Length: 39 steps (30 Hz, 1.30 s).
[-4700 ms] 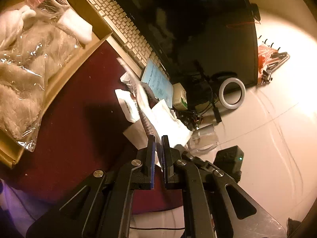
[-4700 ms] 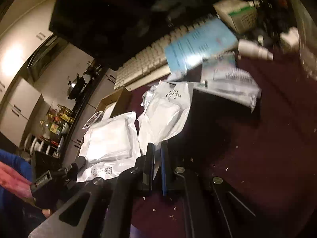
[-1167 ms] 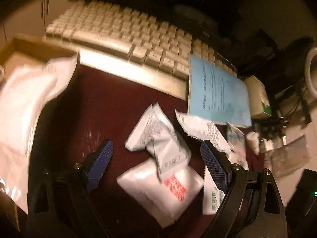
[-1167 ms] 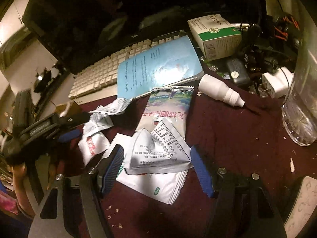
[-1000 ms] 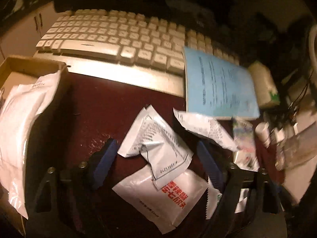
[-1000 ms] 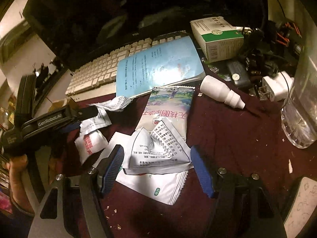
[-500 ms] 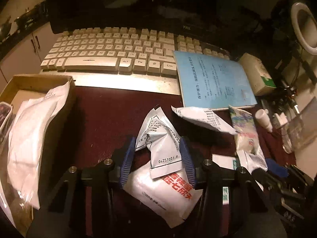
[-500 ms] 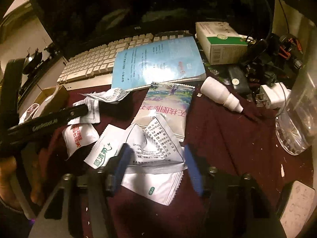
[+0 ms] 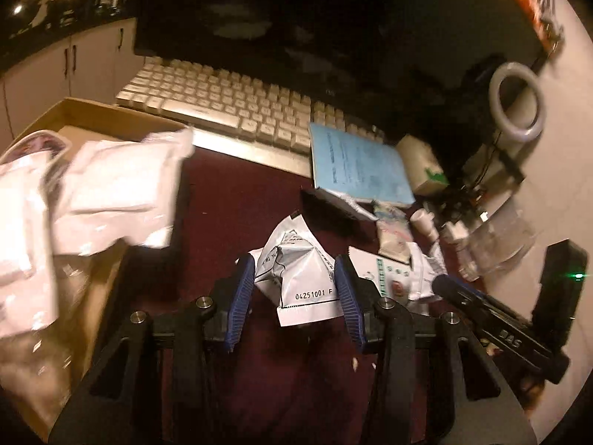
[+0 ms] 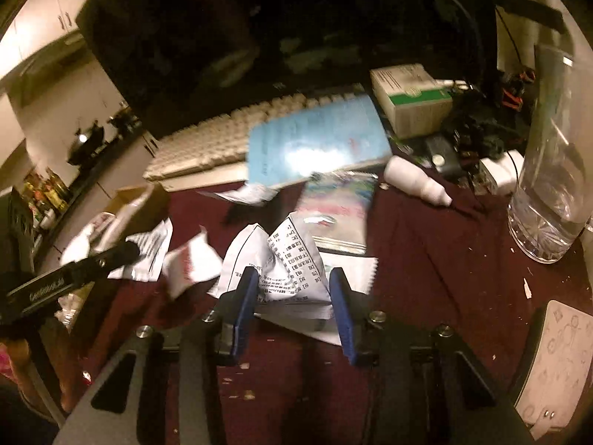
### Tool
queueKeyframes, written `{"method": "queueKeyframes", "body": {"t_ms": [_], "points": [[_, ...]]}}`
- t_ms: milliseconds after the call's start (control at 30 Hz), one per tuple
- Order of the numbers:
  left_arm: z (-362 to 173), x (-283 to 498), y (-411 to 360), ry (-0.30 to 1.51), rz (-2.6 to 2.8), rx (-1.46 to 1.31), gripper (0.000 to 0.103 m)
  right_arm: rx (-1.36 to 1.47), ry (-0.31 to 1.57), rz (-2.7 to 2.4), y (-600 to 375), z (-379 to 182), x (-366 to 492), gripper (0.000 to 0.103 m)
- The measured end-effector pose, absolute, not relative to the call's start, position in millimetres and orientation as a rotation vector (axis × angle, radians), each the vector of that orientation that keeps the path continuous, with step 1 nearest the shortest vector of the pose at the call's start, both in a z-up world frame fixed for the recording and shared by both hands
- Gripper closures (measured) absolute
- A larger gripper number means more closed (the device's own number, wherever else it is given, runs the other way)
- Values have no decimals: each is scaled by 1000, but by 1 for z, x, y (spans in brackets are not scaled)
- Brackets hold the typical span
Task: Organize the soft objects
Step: 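Grasp the crumpled white printed sachet with the left gripper while the right grasps another sachet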
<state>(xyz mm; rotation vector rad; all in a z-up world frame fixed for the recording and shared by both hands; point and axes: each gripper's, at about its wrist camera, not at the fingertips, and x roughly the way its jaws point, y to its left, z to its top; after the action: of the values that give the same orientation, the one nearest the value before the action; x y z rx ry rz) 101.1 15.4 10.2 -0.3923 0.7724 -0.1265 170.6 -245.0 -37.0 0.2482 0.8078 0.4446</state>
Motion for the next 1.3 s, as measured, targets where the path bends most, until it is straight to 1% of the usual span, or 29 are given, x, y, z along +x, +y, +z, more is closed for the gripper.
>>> {"method": "queueKeyframes", "body": {"t_ms": [67, 100, 133, 167, 233, 300, 467, 533, 567, 600, 633, 933, 1167, 1200, 1267, 1300], "points": [[21, 88, 28, 744, -126, -427, 59, 262, 792, 507, -233, -28, 168, 64], [26, 81, 34, 727, -121, -436, 60, 265, 786, 534, -228, -24, 166, 64], [32, 74, 42, 707, -105, -440, 66, 260, 777, 565, -219, -18, 164, 64], [39, 67, 50, 692, -87, -444, 80, 252, 769, 592, -210, -14, 164, 64], [47, 58, 66, 672, -69, -468, 81, 245, 755, 667, -189, -4, 163, 64], [47, 58, 80, 692, -22, -456, 81, 225, 759, 714, -167, 1, 164, 64], [16, 56, 82, 781, -93, -482, 81, 203, 806, 767, -138, -9, 168, 64], [8, 50, 71, 795, -124, -468, 76, 201, 814, 762, -140, -15, 166, 64], [2, 48, 65, 813, -130, -466, 60, 208, 824, 757, -141, -18, 166, 64], [-2, 47, 62, 827, -137, -471, 38, 213, 832, 756, -142, -21, 167, 64], [-7, 46, 57, 839, -144, -468, 31, 216, 839, 755, -142, -23, 166, 64], [-23, 45, 21, 923, 58, -263, 31, 232, 849, 750, -151, -30, 157, 64], [-38, 63, 5, 962, 187, -126, 31, 267, 843, 738, -165, -35, 155, 64], [-39, 63, 3, 964, 187, -107, 32, 270, 840, 738, -167, -35, 154, 64], [-40, 60, -2, 976, 196, -52, 40, 271, 836, 741, -170, -36, 152, 64], [-38, 58, -4, 975, 184, -40, 46, 273, 835, 742, -171, -36, 152, 64]]}}
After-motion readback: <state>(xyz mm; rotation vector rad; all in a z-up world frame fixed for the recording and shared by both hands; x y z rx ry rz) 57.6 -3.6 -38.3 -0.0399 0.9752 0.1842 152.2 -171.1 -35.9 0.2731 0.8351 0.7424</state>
